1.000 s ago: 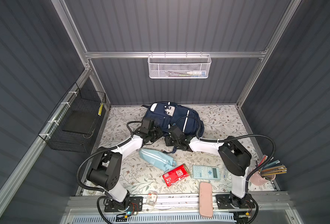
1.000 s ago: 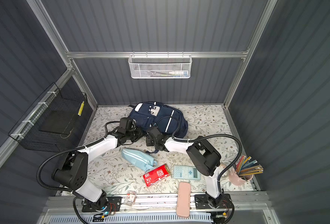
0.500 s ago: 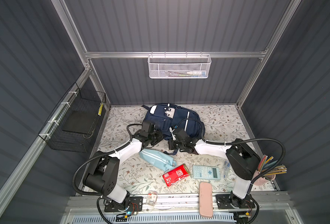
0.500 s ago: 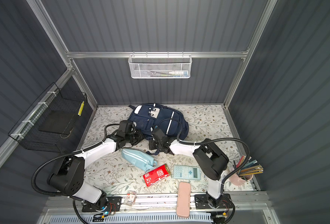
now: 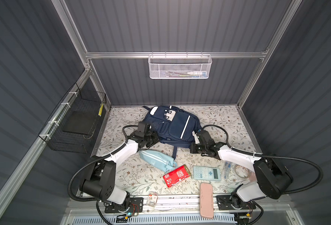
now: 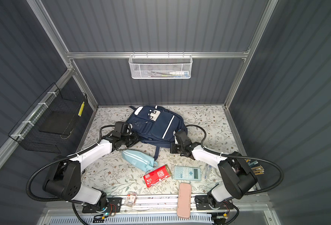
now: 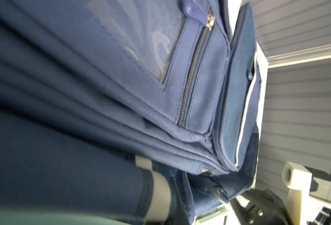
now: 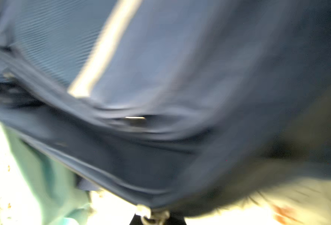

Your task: Pack the student bag

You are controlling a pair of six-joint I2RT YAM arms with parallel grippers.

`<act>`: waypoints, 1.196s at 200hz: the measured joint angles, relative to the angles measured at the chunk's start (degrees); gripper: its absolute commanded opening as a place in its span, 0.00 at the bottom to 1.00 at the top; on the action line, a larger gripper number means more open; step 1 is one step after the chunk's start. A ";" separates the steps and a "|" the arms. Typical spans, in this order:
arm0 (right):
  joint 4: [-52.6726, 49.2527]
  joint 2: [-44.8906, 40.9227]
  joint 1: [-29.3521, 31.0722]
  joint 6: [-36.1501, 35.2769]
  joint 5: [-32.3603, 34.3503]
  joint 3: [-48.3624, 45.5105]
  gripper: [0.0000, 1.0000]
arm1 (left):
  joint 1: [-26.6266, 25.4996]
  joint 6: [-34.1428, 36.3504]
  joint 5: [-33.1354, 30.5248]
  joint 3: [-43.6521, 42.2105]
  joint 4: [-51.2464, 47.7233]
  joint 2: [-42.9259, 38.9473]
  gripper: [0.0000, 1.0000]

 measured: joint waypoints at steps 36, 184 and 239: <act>-2.93 -7.63 -7.21 -2.78 -4.57 -1.99 0.00 | 0.44 0.92 4.39 0.02 3.39 3.80 0.03; -0.46 11.65 12.15 2.47 -5.18 14.69 0.00 | -8.35 -4.22 -4.07 -2.08 10.69 3.56 0.72; 1.46 15.10 15.63 1.16 -5.07 17.77 0.00 | -10.56 -10.82 -2.67 -3.26 19.12 8.59 0.27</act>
